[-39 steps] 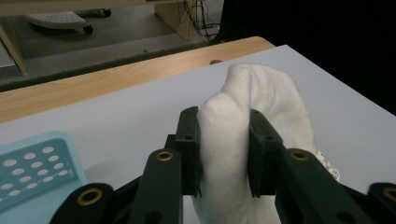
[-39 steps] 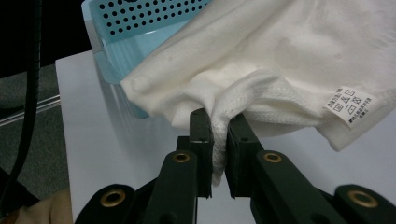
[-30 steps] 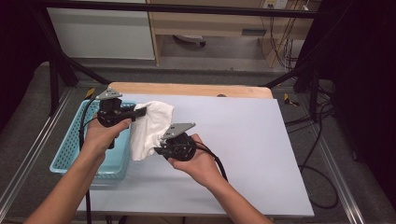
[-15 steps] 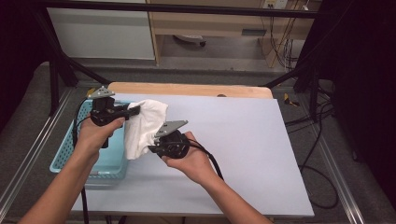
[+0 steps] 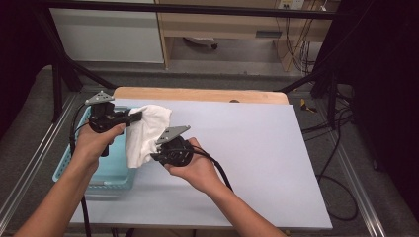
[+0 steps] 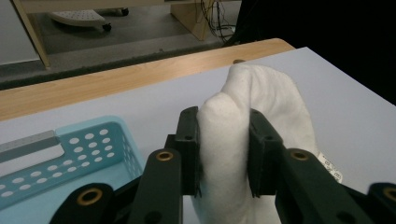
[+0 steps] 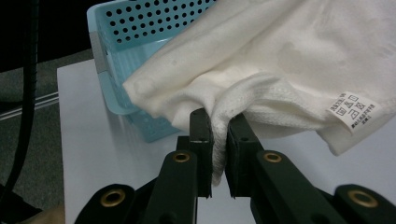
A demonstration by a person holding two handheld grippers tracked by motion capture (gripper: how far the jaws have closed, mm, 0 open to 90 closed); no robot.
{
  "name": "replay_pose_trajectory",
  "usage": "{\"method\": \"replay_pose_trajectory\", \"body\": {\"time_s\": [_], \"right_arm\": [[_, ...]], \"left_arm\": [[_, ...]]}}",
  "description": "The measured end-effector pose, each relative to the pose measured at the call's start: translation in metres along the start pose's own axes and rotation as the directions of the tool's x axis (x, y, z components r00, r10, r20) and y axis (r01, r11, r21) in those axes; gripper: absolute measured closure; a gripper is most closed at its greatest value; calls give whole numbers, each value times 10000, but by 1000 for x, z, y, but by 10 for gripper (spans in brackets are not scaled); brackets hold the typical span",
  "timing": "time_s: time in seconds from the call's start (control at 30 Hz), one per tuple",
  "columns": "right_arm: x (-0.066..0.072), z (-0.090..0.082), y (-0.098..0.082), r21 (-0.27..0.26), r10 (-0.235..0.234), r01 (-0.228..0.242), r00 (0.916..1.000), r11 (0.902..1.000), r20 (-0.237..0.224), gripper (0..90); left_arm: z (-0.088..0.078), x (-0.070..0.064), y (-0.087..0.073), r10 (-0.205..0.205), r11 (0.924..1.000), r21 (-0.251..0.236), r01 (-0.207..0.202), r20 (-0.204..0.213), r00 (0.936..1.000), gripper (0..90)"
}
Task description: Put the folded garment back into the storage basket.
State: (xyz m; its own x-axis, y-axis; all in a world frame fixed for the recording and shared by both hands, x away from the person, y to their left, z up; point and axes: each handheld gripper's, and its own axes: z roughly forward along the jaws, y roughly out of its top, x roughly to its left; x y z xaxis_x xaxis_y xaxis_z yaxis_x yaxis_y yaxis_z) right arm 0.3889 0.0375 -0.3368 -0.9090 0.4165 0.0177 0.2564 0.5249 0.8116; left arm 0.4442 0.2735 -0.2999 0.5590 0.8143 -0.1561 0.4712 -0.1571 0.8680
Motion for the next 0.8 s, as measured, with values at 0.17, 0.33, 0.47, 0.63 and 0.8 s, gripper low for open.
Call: {"method": "replay_pose_trajectory", "body": {"time_s": [0.17, 0.33, 0.47, 0.63, 0.8], "right_arm": [[2, 4, 3, 10, -76, 76, 10000, 10000, -29, 830], [3, 7, 5, 37, -79, 80, 10000, 10000, -58, 831], [5, 11, 7, 26, -109, 109, 9999, 9999, -56, 831], [6, 15, 10, 52, -232, 233, 9997, 9997, -115, 830], [8, 19, 13, 66, -285, 286, 9995, 9996, -130, 830]], "left_arm": [[-3, 3, -1, 4, 10000, -3, -4, -40, 10000, 700], [-6, 6, -2, -41, 10000, -20, 41, -68, 10000, 700], [-8, 9, -3, -42, 10000, -1, 42, -97, 9999, 700], [-11, 13, -4, -57, 10000, -18, 57, -151, 9999, 700], [-15, 16, -5, -124, 9999, -53, 122, -234, 9997, 700]]}}
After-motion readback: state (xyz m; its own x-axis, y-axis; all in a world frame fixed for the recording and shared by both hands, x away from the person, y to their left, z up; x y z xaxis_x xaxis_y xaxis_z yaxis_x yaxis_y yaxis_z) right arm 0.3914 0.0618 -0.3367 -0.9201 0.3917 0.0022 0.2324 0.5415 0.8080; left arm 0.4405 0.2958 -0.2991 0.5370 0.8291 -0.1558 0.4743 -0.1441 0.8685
